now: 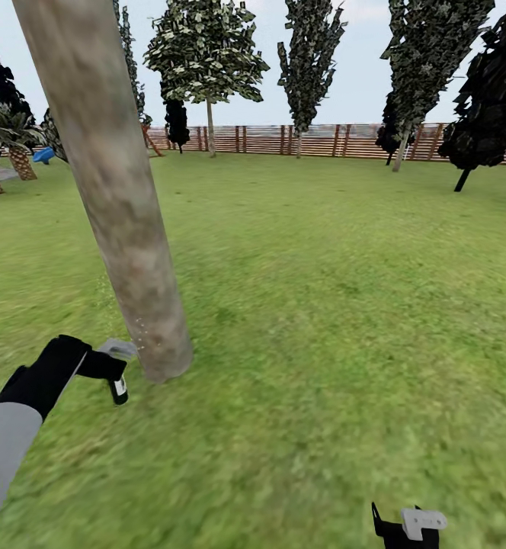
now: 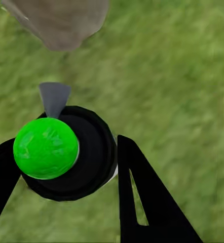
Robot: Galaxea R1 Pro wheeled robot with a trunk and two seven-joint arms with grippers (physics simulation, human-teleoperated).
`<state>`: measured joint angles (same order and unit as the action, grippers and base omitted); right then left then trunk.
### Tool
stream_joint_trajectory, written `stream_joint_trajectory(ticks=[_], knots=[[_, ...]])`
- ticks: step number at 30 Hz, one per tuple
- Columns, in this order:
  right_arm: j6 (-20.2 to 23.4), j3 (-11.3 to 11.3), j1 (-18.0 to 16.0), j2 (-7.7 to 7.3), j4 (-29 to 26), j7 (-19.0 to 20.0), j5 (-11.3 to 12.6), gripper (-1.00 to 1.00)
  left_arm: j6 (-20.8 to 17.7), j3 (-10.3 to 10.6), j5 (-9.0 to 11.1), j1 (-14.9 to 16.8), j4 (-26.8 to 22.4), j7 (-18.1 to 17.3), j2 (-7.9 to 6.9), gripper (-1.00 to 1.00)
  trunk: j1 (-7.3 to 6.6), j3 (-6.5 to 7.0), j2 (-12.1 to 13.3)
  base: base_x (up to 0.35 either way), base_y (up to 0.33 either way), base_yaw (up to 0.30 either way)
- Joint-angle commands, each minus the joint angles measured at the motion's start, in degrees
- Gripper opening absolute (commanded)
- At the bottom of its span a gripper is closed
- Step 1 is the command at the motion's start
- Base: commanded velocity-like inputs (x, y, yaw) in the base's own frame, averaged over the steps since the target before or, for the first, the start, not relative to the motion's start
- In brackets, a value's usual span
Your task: In the garden, pick up the pesticide atomizer on the floor and spray pesticide onto both trees until each tree trunk is fully covered.
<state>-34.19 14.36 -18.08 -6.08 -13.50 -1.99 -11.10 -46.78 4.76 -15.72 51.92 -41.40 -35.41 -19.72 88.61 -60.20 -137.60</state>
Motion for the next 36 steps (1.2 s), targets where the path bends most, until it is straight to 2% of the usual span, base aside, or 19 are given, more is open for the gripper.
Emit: stream_joint_trajectory(ticks=[1, 3, 4, 6, 8, 9, 10, 11, 14, 15, 17, 25, 29, 31, 34, 36], knots=[[-0.2, 0.3, 0.0, 0.02, 0.1, -0.2, -0.6, 1.00, -1.5, 0.2, -1.3, 0.0, -1.5, -0.8, 0.63, -1.00, -0.01, -0.05, 0.0, 0.004, 0.003, 0.000], [-0.2, 0.2, 0.0, 0.02, 0.1, -0.2, -0.6, 1.00, -5.1, 0.3, -1.4, 0.0, -5.6, -2.8, 1.83, -1.00, -0.01, -0.05, 0.0, 0.001, 0.001, 0.000], [-0.2, 0.3, 0.0, 0.02, 0.1, -0.2, -0.6, 1.00, -6.2, 0.6, -1.5, 0.0, -7.6, -4.6, 1.69, -1.00, -0.01, -0.05, 0.0, 0.000, 0.000, 0.000], [-0.2, 0.3, 0.0, 0.02, 0.1, -0.2, -0.6, 1.00, -6.5, 0.7, -1.7, 0.0, -8.4, -5.3, 1.30, -1.00, -0.01, -0.05, 0.0, 0.000, 0.000, 0.000], [-0.2, 0.3, 0.0, 0.02, 0.1, -0.2, -0.7, 1.00, -6.6, 0.8, -1.7, 0.0, -8.4, -5.6, -0.38, -1.00, -0.01, -0.05, 0.0, 0.000, 0.000, 0.000], [-0.2, 0.2, 0.0, 0.02, 0.1, -0.2, -0.7, 1.00, -6.6, 0.9, -1.7, -0.1, -7.9, -6.6, -3.82, -1.00, -0.01, -0.05, 0.0, 0.000, 0.000, 0.000], [-0.2, 0.2, 0.0, 0.02, 0.1, -0.2, -0.7, 1.00, -6.1, 1.7, -2.1, -0.4, -7.9, -11.5, -5.07, -1.00, -0.01, -0.05, 0.0, 0.000, 0.000, 0.000], [-0.2, 0.2, 0.0, 0.02, 0.1, -0.2, -0.7, 1.00, -6.0, 3.2, -3.0, -0.5, -8.0, -13.7, -5.18, -1.00, -0.01, -0.05, 0.0, 0.000, 0.000, 0.000], [-0.2, 0.2, 0.0, 0.02, 0.1, -0.2, -0.7, 1.00, -6.1, 7.6, -5.7, -0.8, -8.5, -17.0, -5.02, -1.00, -0.01, -0.05, 0.0, 0.000, 0.000, 0.000], [-0.2, 0.2, 0.0, 0.02, 0.1, -0.2, -0.7, 1.00, -6.1, 8.7, -6.3, -0.8, -8.5, -17.4, -4.95, -1.00, -0.01, -0.05, 0.0, 0.000, 0.000, 0.000], [-0.2, 0.2, 0.0, 0.02, 0.1, -0.2, -0.7, 1.00, -6.2, 9.3, -6.9, -0.8, -8.6, -17.8, -4.97, -1.00, -0.01, -0.05, 0.0, 0.038, 0.002, 0.000], [-0.2, 0.2, 0.0, 0.02, 0.1, -0.2, -0.7, 1.00, -6.5, 9.0, -7.1, -0.5, -8.7, -17.9, -5.21, -1.00, -0.01, -0.05, 0.0, 0.241, 0.112, 0.000], [-0.2, 0.2, 0.0, 0.02, 0.1, -0.2, -0.7, 1.00, -6.6, 8.9, -7.2, -0.6, -8.7, -17.9, -5.53, -1.00, -0.01, -0.05, 0.0, 0.040, 0.022, 0.000], [-0.2, 0.2, 0.0, 0.02, 0.1, -0.2, -0.7, 1.00, -6.6, 8.9, -7.2, -0.6, -8.7, -17.8, -7.12, -1.00, -0.01, -0.05, 0.0, 0.006, 0.003, 0.000], [-0.2, 0.2, 0.0, 0.02, 0.1, -0.2, -0.7, 1.00, -6.6, 8.9, -7.2, -0.7, -8.7, -17.8, -7.79, -1.00, -0.01, -0.05, 0.0, 0.001, 0.001, 0.000], [-0.2, 0.2, 0.0, 0.02, 0.1, -0.2, -0.7, 1.00, -6.5, 9.2, -7.1, -0.7, -8.8, -17.7, -5.96, -1.00, -0.01, -0.05, 0.0, 0.000, 0.000, 0.000]])
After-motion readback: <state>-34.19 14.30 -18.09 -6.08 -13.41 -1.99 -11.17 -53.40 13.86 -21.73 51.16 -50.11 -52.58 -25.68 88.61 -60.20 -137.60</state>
